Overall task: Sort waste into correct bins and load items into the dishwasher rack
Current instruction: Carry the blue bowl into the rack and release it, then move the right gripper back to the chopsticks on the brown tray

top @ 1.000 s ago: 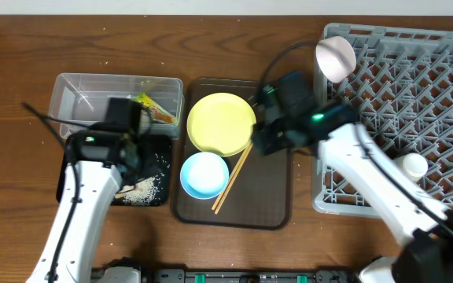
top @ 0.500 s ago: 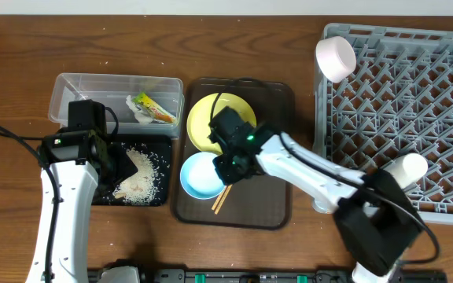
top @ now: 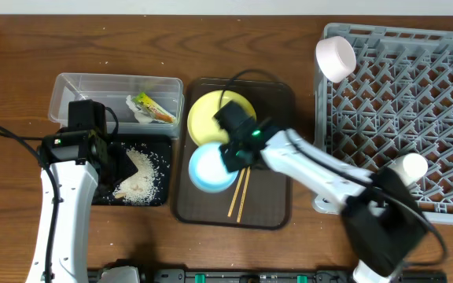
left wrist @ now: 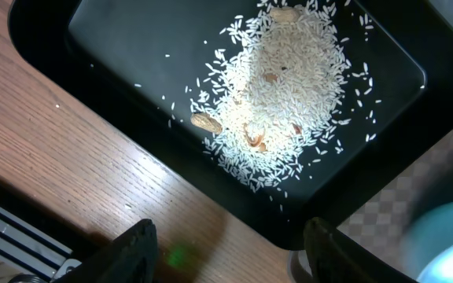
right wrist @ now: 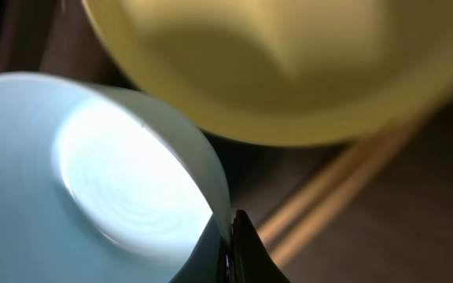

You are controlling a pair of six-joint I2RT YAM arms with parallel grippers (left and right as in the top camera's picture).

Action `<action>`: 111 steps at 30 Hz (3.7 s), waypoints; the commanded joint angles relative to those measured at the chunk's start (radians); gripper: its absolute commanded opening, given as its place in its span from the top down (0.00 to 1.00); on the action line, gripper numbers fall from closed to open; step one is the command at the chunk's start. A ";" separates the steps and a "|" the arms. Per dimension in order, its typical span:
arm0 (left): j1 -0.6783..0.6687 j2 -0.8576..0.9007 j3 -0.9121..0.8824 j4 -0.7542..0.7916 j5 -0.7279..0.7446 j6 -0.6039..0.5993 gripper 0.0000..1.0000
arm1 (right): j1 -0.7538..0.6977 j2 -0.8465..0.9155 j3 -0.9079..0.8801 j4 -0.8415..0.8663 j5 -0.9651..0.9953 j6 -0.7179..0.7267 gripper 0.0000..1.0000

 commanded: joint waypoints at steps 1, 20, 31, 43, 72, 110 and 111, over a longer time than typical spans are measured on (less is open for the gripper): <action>0.004 -0.008 -0.006 -0.005 -0.005 -0.010 0.37 | -0.077 -0.160 0.040 0.001 0.154 -0.024 0.99; 0.004 -0.008 -0.006 0.002 -0.005 -0.010 0.37 | -0.557 -0.381 0.040 0.238 0.917 -0.451 0.99; 0.004 -0.008 -0.006 0.001 -0.004 -0.010 0.37 | -0.732 -0.189 0.040 0.556 1.147 -0.785 0.99; 0.004 -0.008 -0.006 -0.002 -0.001 -0.010 0.37 | -0.769 -0.016 0.039 0.578 1.167 -0.785 0.99; 0.004 -0.008 -0.006 -0.011 -0.001 -0.010 0.37 | -0.615 0.045 0.038 0.185 1.051 -0.319 0.84; 0.004 -0.008 -0.006 -0.020 -0.002 -0.010 0.37 | -0.320 -0.280 0.013 -0.249 -0.126 -0.148 0.52; 0.004 -0.008 -0.006 -0.020 -0.002 -0.010 0.37 | -0.295 -0.269 0.011 -0.254 -0.124 -0.134 0.52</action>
